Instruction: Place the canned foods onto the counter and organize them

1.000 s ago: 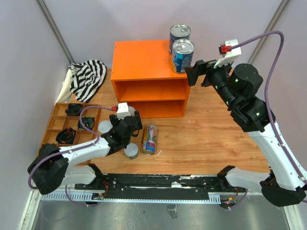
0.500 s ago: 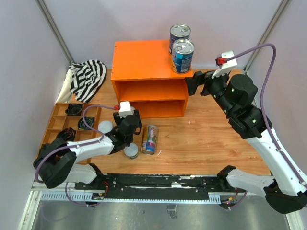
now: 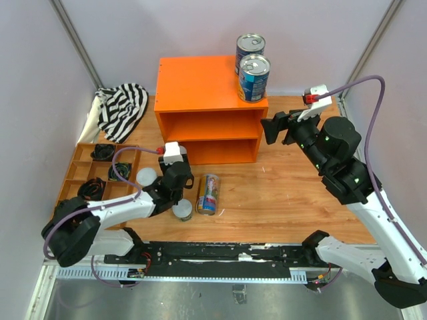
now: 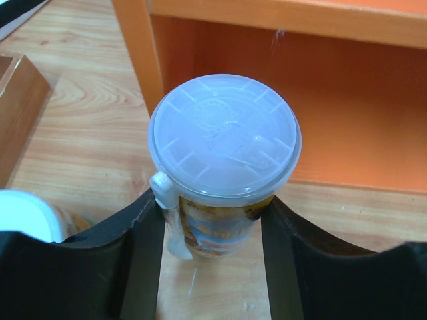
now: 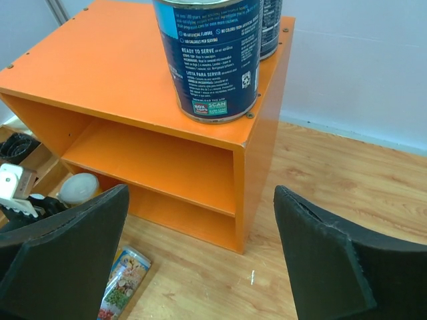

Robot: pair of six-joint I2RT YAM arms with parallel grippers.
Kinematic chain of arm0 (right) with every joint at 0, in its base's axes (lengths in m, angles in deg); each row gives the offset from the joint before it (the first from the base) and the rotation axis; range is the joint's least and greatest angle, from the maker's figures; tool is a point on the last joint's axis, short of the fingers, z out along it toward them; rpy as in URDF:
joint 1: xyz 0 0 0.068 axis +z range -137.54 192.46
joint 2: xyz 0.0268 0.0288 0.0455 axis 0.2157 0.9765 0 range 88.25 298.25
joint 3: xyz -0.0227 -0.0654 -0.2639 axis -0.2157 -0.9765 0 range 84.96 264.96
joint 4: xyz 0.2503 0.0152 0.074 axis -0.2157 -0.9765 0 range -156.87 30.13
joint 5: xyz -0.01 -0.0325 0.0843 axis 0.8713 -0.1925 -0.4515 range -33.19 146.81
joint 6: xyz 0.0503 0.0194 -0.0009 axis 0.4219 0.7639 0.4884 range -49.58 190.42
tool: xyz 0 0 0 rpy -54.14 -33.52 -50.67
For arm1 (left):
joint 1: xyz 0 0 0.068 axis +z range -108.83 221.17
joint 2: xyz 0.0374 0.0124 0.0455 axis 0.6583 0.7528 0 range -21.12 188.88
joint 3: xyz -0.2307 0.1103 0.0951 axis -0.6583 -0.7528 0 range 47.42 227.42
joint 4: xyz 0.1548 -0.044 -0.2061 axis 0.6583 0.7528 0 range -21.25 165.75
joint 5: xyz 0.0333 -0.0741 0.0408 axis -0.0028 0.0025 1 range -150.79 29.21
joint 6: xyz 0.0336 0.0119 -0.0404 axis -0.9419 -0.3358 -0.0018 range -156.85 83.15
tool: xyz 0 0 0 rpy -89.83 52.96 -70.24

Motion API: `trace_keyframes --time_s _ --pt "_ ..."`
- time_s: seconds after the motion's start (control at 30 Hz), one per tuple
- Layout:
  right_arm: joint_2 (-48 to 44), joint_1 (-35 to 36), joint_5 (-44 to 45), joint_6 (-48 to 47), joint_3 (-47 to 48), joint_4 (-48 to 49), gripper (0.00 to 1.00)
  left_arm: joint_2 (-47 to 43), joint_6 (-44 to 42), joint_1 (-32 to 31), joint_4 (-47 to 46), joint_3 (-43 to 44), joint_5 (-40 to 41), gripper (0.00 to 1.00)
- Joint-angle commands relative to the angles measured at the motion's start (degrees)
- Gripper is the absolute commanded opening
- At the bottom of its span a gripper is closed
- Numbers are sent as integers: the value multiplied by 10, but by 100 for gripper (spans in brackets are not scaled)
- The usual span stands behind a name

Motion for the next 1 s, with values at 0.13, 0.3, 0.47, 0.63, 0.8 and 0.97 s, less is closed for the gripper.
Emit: trace_keyframes --time_s 0.13,0.3,0.47,0.63,0.8,0.97 --pt "-20 13 -5 4 -20 11 89 -110 -12 -39 40 -12 28 0" --pt "-31 22 -3 6 -26 7 88 -142 -20 -62 68 -6 39 0" --pt "-45 31 7 4 -36 -2 88 -176 -21 -88 97 6 61 0" --pt "-62 32 21 4 -57 -7 88 -204 -28 -122 139 42 92 0" --pt "-79 31 29 11 -86 -9 88 -205 -62 -174 171 104 140 0" --pt "-98 32 36 18 -111 -12 88 -186 -106 -223 189 181 185 0"
